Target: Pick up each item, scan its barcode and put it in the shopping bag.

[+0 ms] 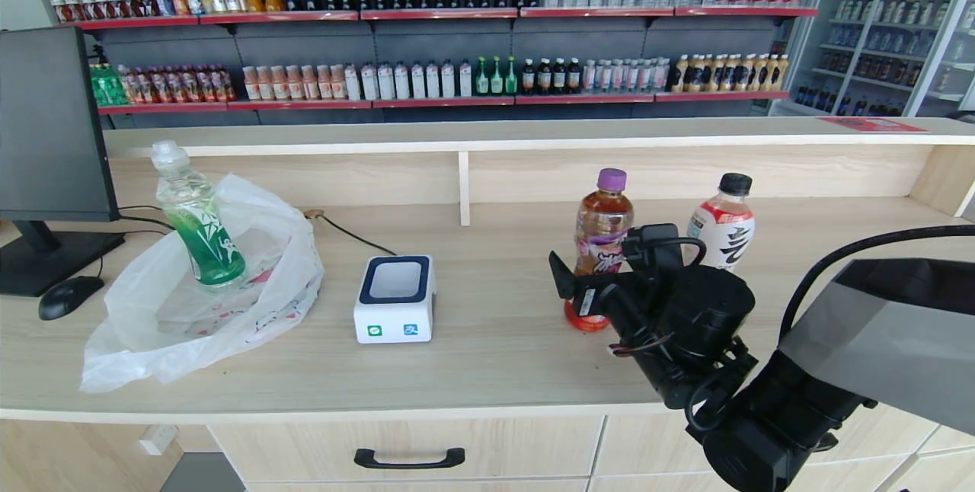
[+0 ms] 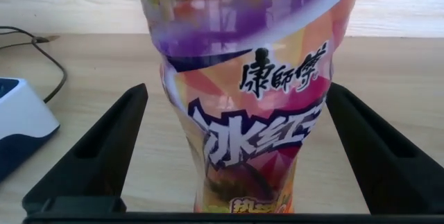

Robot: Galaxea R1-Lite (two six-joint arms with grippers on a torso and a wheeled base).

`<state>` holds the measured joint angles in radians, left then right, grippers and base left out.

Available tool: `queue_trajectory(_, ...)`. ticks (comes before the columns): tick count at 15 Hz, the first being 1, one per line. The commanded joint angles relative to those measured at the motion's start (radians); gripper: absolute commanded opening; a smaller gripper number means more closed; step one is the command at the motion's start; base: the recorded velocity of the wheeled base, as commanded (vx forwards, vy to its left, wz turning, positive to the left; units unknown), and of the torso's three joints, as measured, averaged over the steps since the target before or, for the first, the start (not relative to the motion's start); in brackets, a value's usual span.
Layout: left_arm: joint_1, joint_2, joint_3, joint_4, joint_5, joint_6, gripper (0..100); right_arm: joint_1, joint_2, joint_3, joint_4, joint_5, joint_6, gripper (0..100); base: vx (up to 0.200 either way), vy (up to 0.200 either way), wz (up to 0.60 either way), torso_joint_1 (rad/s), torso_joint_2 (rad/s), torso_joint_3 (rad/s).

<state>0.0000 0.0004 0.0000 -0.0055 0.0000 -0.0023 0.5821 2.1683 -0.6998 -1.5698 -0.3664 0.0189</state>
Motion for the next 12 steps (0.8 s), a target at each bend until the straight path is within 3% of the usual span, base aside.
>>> queue_trajectory(1, 0.0, 0.0, 0.0, -0.001, 0.0, -0.001, 100, 0.001, 0.033, -0.033, -0.001, 0.001, 0.009, 100, 0.0, 0.0, 0.0, 0.0, 0.0, 0.0)
queue_trajectory(9, 0.0, 0.0, 0.0, -0.001, 0.0, -0.001, 100, -0.007, 0.05, -0.075, -0.001, 0.0, 0.021, 100, 0.0, 0.0, 0.0, 0.0, 0.0, 0.0)
queue_trajectory(10, 0.0, 0.0, 0.0, -0.001, 0.0, -0.001, 100, -0.007, 0.05, -0.073, -0.001, 0.0, 0.021, 0, 0.0, 0.0, 0.0, 0.0, 0.0, 0.0)
queue_trajectory(12, 0.0, 0.0, 0.0, -0.001, 0.0, -0.001, 100, -0.007, 0.048, -0.075, -0.001, 0.0, 0.021, 0, 0.0, 0.0, 0.0, 0.0, 0.0, 0.0)
